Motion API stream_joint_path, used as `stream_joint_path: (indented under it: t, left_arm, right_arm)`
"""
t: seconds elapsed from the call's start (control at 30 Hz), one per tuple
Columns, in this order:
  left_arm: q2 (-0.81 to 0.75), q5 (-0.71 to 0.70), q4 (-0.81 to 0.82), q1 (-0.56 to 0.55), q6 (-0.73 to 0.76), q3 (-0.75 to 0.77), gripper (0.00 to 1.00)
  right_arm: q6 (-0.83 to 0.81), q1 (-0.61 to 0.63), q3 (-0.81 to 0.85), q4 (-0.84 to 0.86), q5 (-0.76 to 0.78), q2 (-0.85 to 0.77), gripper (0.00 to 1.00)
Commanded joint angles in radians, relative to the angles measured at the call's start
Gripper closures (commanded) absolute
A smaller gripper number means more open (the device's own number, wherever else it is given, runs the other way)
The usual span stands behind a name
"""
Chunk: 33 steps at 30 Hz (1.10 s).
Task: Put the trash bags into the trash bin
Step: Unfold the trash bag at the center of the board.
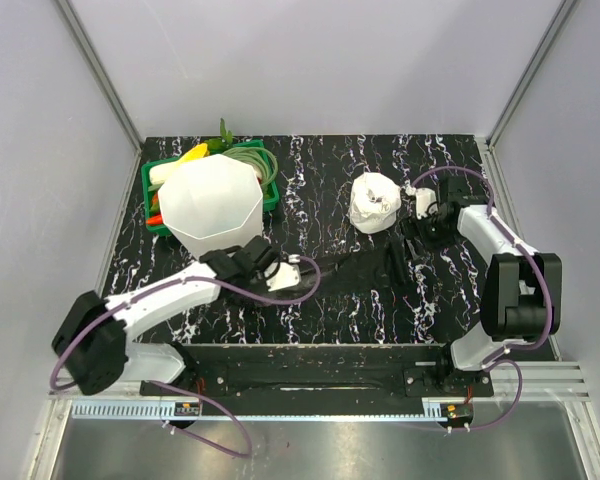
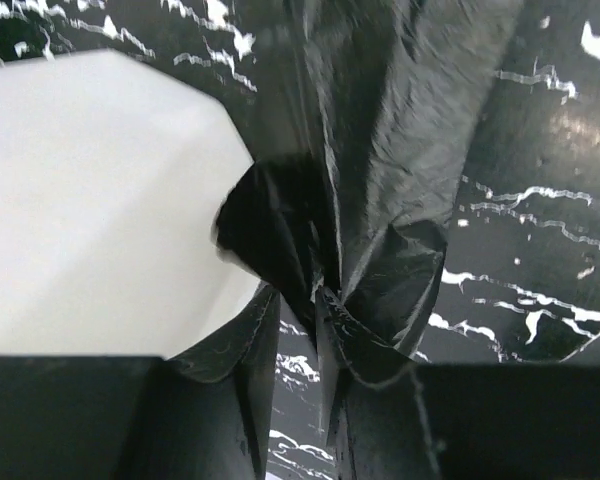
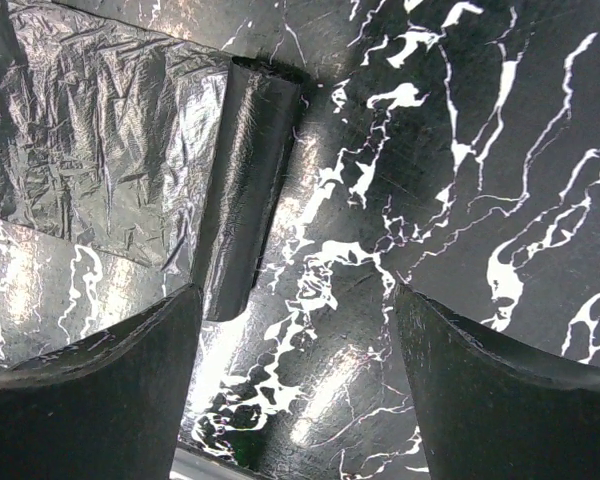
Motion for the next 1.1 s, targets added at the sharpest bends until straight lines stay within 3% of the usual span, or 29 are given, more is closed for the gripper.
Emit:
stream_joint_path:
  t: [0.0, 0.13, 0.27, 0.37, 0.53, 0.67, 0.8, 1.07]
  left_arm:
    - [0.101, 0.073, 0.005, 0.002, -0.033, 0.13, 0.72]
    - [0.207, 0.117, -0.051, 0.005, -0.052, 0.254, 0.66]
    - [0.305, 0.203, -0.144, 0.028, -0.09, 0.409, 0.43]
    - [0.374, 0.277, -0.202, 0.037, -0.092, 0.524, 0.35]
    - [0.54, 0.41, -0.25, 0.034, -0.092, 0.739, 0.3]
    - [0.647, 0.426, -0.252, 0.007, -0.096, 0.863, 0.25]
    - [0.738, 0.375, -0.194, -0.038, -0.115, 0.877, 0.22]
    - [0.755, 0.363, -0.06, -0.061, -0.139, 0.788, 0.18]
  right_arm:
    - [-0.014, 0.001, 0.038, -0.011, -0.048, 0.033, 0.17]
    - [-0.038, 0.001, 0.057, -0.028, -0.056, 0.06, 0.17]
    - [-0.046, 0.002, 0.072, -0.039, -0.076, 0.076, 0.17]
    - [-0.048, 0.005, 0.075, -0.039, -0.067, 0.086, 0.17]
    - [-0.026, 0.027, 0.072, -0.022, -0.058, 0.102, 0.17]
    - [0.006, 0.04, 0.077, -0.026, -0.026, 0.102, 0.16]
    - [0.035, 0.041, 0.076, -0.031, -0.01, 0.097, 0.15]
    - [0.07, 0.065, 0.087, -0.043, -0.021, 0.109, 0.14]
